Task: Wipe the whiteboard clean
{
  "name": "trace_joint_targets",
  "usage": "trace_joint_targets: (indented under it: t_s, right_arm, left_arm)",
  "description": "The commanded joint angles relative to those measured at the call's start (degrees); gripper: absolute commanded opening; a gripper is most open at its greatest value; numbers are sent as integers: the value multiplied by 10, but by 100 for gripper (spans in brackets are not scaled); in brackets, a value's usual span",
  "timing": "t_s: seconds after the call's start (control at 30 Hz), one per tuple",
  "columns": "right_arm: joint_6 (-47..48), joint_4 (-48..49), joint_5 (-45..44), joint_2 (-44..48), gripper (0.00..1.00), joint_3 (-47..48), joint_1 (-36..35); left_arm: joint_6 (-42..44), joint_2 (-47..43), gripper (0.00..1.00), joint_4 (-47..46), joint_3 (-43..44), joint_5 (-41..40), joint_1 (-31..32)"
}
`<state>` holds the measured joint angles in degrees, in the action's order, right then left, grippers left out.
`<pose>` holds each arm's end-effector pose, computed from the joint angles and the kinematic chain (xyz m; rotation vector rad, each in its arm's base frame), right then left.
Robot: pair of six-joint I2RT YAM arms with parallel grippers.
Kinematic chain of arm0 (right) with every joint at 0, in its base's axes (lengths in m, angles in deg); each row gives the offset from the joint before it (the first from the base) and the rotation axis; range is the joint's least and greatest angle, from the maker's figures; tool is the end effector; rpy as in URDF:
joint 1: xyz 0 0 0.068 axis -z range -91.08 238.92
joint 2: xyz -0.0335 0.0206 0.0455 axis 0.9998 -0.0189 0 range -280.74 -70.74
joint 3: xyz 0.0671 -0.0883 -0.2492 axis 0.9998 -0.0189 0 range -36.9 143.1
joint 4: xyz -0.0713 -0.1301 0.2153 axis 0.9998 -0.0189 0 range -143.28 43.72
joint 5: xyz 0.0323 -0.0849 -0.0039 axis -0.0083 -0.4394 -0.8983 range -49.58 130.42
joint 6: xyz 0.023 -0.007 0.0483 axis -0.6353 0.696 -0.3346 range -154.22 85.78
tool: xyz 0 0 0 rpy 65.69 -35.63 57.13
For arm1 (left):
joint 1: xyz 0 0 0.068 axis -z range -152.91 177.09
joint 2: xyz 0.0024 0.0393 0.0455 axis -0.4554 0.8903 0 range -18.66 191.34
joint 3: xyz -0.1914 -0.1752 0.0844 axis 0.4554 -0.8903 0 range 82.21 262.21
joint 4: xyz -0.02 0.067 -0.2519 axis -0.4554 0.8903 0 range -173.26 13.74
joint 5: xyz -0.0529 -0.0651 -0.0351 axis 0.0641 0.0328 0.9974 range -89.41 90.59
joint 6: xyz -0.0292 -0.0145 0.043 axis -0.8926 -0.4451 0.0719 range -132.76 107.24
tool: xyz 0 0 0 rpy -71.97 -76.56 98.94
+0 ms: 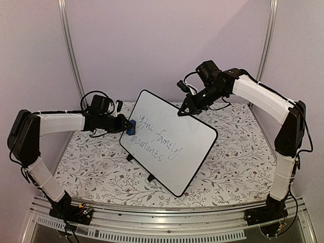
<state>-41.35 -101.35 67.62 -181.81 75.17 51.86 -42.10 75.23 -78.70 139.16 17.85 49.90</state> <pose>0.3260 0.2666 0.3385 -0.8661 2.4527 0.8977 0.3191 -0.1457 0.2061 0.0271 2.3927 -0.7984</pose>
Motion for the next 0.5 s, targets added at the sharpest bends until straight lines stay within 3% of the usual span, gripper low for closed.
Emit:
trace_joint_targets:
  t_s: [0.0,0.23,0.47]
  right_arm:
    - [56,-28,-33,-10,0,-6,-15]
    - [56,-28,-32,-11,0,-6,-15]
    - [56,-28,-33,-10,0,-6,-15]
  left_arm:
    - [12,31,0,3,82,5,-4]
    - [-2,43,0,19,102,0,-8]
    - [-26,7,0,-9,4,18,-8]
